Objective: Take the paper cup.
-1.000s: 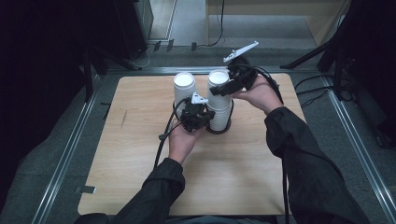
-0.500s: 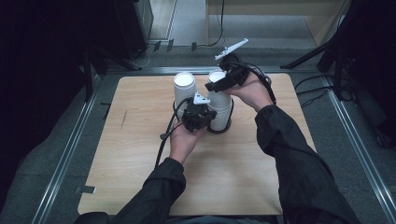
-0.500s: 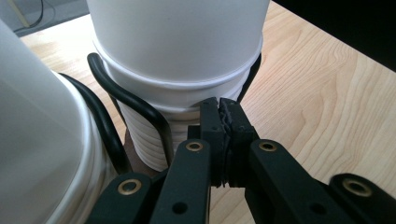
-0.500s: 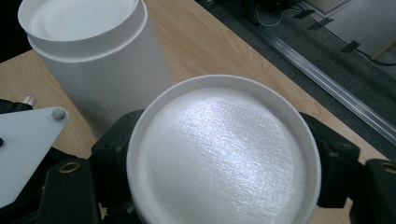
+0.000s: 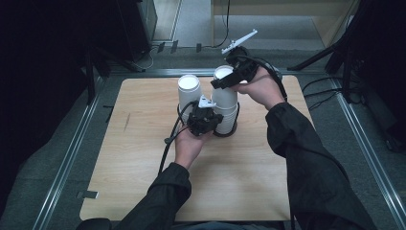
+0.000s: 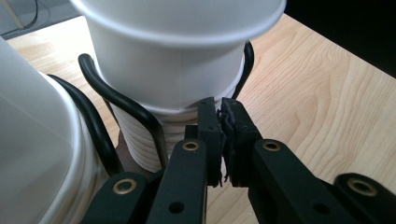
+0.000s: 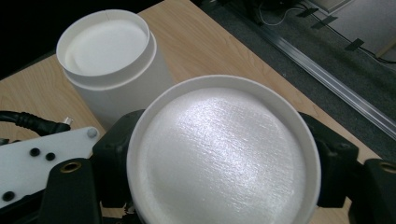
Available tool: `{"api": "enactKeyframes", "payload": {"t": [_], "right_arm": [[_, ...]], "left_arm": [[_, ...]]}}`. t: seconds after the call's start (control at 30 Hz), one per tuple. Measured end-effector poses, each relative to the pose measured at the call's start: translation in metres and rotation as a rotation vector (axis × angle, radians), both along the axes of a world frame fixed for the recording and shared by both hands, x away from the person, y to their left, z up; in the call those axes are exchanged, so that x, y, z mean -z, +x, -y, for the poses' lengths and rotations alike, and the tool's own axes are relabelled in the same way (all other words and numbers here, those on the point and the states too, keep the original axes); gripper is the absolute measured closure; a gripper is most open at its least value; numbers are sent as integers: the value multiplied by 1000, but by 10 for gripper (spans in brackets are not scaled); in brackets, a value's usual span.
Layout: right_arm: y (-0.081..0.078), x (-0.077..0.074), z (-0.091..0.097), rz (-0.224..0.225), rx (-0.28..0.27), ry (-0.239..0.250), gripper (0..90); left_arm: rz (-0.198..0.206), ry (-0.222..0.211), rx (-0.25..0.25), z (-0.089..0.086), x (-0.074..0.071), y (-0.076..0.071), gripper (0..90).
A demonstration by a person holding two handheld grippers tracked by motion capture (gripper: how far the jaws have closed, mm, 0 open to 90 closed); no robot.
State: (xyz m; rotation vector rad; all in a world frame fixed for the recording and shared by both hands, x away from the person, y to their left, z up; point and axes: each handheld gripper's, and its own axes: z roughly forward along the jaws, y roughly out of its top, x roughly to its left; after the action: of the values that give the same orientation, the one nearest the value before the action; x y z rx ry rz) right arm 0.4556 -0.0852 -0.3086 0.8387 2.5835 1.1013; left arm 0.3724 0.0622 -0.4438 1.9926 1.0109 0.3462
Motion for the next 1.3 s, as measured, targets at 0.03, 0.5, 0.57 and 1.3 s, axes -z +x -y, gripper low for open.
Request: {"api": "enactKeyframes", "payload": {"t": [0.03,0.5,0.57,1.3], "right_arm": [[0,-3,0,0,0,3,258],[-13,-51,9,57,1,44,259],[-17,-58,11,56,-1,50,259],[-86,-49,48,-10,-134,16,259]], "left_arm": [[-1,-3,0,0,0,0,870],[-34,-23,54,-4,1,-3,807],[-41,-24,58,-4,0,-3,794],[-93,-46,222,-35,-13,-33,480]]}}
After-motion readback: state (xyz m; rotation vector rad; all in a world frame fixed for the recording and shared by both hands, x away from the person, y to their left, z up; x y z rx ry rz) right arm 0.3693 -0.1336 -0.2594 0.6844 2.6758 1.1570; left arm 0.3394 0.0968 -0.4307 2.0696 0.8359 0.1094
